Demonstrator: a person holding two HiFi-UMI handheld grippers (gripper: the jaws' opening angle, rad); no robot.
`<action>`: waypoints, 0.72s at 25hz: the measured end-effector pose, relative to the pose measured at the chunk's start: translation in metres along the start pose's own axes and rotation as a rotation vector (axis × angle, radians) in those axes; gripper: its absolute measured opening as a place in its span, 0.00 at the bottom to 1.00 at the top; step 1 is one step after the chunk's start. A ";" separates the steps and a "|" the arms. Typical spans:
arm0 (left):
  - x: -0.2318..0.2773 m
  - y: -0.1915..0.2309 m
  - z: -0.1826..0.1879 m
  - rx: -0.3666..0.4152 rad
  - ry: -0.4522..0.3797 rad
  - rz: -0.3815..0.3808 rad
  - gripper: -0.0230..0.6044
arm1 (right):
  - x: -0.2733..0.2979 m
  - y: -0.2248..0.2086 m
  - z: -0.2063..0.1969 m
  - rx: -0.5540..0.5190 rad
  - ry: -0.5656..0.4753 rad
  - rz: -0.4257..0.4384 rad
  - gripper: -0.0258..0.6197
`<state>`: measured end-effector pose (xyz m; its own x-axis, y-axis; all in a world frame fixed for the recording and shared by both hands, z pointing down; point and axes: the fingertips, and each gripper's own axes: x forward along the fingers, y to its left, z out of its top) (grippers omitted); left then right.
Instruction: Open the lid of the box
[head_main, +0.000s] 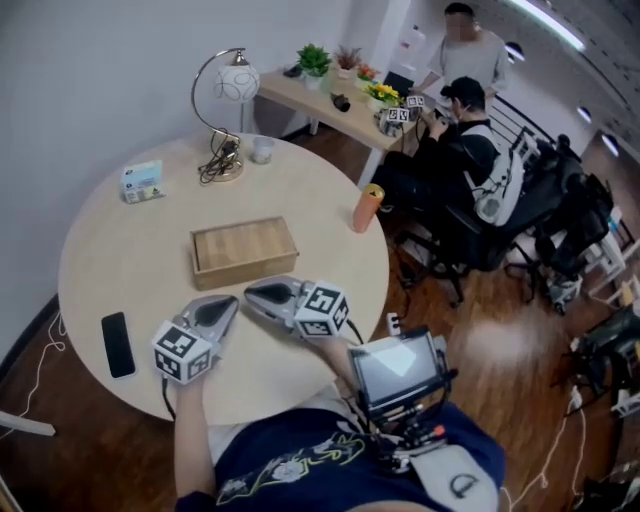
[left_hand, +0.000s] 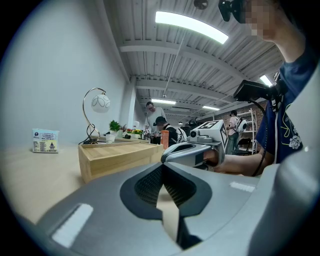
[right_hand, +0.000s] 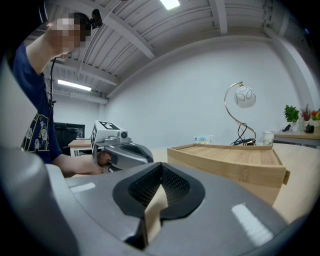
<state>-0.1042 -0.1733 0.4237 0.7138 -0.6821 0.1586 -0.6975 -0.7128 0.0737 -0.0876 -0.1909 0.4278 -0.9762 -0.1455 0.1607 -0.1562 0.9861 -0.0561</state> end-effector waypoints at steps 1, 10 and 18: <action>-0.001 0.001 0.000 0.002 0.000 0.001 0.04 | 0.001 0.000 0.001 -0.002 -0.001 0.000 0.04; -0.003 0.001 -0.002 0.001 -0.001 0.000 0.04 | 0.004 0.003 -0.002 -0.007 0.015 0.005 0.04; -0.006 0.004 -0.002 -0.007 -0.005 0.021 0.04 | 0.006 0.004 0.002 -0.005 0.006 0.004 0.04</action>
<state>-0.1115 -0.1720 0.4247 0.6994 -0.6976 0.1555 -0.7126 -0.6974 0.0768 -0.0945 -0.1884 0.4269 -0.9759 -0.1414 0.1663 -0.1519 0.9870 -0.0521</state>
